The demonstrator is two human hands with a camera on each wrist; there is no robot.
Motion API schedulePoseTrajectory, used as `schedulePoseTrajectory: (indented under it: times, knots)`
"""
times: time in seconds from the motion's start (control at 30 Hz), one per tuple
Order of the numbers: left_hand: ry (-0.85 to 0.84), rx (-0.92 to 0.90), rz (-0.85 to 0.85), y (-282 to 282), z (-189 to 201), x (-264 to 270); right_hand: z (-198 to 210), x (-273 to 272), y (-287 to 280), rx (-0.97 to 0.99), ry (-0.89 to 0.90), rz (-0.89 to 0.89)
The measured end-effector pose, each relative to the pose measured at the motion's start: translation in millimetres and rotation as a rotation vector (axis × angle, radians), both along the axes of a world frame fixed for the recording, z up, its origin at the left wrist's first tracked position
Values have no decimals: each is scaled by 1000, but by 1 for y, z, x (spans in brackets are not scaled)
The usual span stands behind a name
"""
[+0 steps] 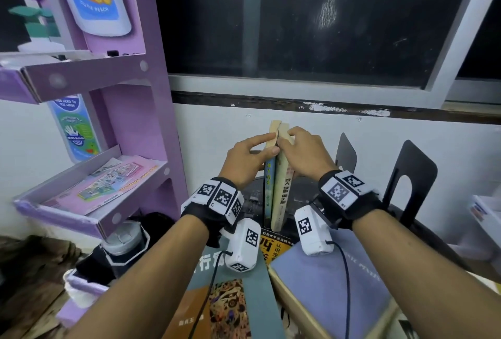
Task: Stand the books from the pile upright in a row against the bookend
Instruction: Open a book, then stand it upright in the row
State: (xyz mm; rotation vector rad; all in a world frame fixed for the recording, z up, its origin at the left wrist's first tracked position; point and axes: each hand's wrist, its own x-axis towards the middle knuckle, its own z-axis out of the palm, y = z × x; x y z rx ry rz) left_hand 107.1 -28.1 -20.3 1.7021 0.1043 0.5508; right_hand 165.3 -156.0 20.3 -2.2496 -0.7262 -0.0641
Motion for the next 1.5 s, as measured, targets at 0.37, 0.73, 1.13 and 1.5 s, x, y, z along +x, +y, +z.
schedulePoseTrajectory:
  times: [0.37,0.73,1.13,1.5]
  knots:
    - [18,-16,-54,4,1,-8,3,-7,-17,174,536,293]
    - [17,10,4,-4,6,-12,-14,-5,-24,-32,197,231]
    - [53,103,105,-7,10,-13,-15,-10,-16,-87,58,212]
    - [200,224,29,-10,26,-34,-8,-18,-29,-192,105,183]
